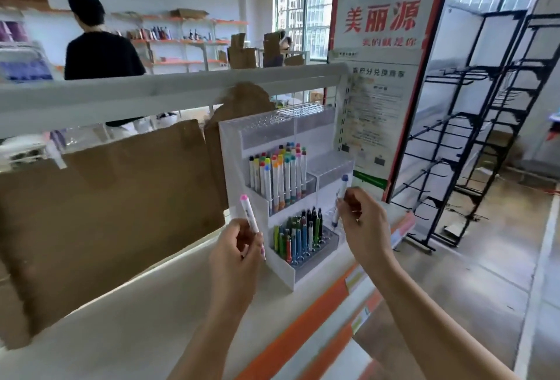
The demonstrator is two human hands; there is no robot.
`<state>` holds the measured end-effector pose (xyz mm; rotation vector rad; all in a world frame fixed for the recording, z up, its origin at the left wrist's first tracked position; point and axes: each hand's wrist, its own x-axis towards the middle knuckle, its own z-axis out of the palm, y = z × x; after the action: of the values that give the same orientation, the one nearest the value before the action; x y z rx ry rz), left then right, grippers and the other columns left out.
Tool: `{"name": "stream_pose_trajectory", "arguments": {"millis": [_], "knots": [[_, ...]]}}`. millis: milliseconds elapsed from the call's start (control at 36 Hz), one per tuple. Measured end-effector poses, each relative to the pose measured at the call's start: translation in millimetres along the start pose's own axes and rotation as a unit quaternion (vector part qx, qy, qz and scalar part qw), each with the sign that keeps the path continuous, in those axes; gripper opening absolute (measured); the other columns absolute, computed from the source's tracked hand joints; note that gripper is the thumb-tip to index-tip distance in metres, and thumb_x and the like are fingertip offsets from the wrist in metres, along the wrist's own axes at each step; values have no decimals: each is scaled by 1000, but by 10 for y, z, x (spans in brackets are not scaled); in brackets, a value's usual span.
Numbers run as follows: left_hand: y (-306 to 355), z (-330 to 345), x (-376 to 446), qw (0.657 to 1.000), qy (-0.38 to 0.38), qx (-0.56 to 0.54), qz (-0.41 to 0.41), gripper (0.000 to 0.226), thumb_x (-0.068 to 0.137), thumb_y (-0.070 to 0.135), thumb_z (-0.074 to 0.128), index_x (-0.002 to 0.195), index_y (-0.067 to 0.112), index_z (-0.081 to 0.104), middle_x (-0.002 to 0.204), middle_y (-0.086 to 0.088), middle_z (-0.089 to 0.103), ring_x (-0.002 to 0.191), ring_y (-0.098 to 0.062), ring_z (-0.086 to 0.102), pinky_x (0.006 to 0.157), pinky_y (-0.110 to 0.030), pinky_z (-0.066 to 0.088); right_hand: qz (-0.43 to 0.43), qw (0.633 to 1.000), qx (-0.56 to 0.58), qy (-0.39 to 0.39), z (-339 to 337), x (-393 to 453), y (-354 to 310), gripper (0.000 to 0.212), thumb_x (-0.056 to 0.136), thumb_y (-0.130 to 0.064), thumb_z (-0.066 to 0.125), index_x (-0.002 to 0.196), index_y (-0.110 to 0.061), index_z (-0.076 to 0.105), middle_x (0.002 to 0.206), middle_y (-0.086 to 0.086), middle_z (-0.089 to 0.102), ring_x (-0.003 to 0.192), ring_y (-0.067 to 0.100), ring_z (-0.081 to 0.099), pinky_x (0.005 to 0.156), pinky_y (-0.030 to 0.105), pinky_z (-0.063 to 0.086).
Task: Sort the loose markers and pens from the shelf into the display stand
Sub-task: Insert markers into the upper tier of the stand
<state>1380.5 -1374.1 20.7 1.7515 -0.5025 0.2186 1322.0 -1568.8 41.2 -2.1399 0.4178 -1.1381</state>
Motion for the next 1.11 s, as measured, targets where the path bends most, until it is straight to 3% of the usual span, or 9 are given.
{"name": "stream_pose_trajectory", "arguments": {"millis": [83, 222, 306, 389, 500, 667, 917, 1028, 1111], "knots": [[-12, 141, 120, 1000, 2, 15, 0, 15, 88, 8, 60, 80, 20, 56, 71, -2, 62, 68, -21, 59, 59, -28, 44, 4, 1000, 7, 15, 61, 208, 109, 7, 91, -14, 60, 84, -12, 58, 75, 3, 59, 64, 17, 53, 61, 36, 44], [-53, 408, 291, 1000, 22, 10, 4, 17, 86, 2, 63, 77, 14, 56, 69, -4, 61, 67, -21, 58, 58, -25, 42, -22, 999, 28, 35, 199, 589, 343, 16, 89, -6, 61, 80, -15, 51, 66, -7, 51, 60, 20, 50, 56, 40, 43], [-14, 571, 381, 999, 42, 4, -3, 25, 86, -1, 62, 77, 21, 55, 74, -6, 62, 71, -24, 59, 58, -18, 42, -44, 997, 55, 33, 254, 823, 427, 21, 88, -3, 61, 81, -18, 47, 66, -14, 47, 57, 3, 43, 52, 18, 35], [18, 743, 436, 997, 70, 12, -16, 25, 87, 1, 61, 81, 24, 55, 77, -5, 63, 73, -22, 61, 60, -15, 43, -58, 995, 78, 5, 298, 1044, 492, 15, 89, -6, 62, 83, -14, 51, 68, -9, 53, 59, 3, 47, 51, 9, 33], [93, 944, 471, 989, 132, 66, -14, 11, 87, 5, 63, 89, 14, 60, 77, 1, 63, 70, -13, 58, 62, -9, 42, -99, 991, 84, -37, 382, 1312, 609, 9, 90, -12, 62, 87, -10, 53, 72, 2, 60, 60, 18, 51, 51, 16, 33], [148, 1170, 402, 973, 183, 134, -27, 10, 86, 7, 65, 93, 14, 63, 82, 3, 65, 74, -7, 60, 65, -6, 42, -140, 979, 99, -109, 468, 1492, 692, 8, 91, -10, 58, 91, -3, 54, 75, 4, 60, 64, 21, 51, 51, 23, 33], [238, 1320, 343, 966, 194, 165, -39, 8, 88, 14, 62, 96, 16, 62, 83, 2, 65, 77, -13, 62, 69, -21, 49, -159, 958, 86, -224, 575, 1594, 742, 11, 95, -18, 54, 90, -15, 44, 72, -1, 52, 64, 23, 50, 54, 30, 38], [265, 1341, 391, 967, 187, 173, -29, 11, 89, 15, 62, 100, 12, 63, 83, 1, 65, 78, -12, 63, 69, -15, 48, -149, 956, 33, -251, 644, 1600, 754, 12, 96, -24, 53, 90, -18, 44, 73, -3, 53, 66, 23, 53, 56, 30, 42], [272, 1339, 434, 966, 192, 173, -27, 10, 89, 14, 62, 98, 13, 63, 82, 2, 65, 77, -11, 64, 69, -11, 47, -142, 953, 4, -268, 719, 1602, 754, 11, 95, -24, 54, 93, -15, 48, 80, 2, 60, 72, 26, 58, 63, 40, 53]]}}
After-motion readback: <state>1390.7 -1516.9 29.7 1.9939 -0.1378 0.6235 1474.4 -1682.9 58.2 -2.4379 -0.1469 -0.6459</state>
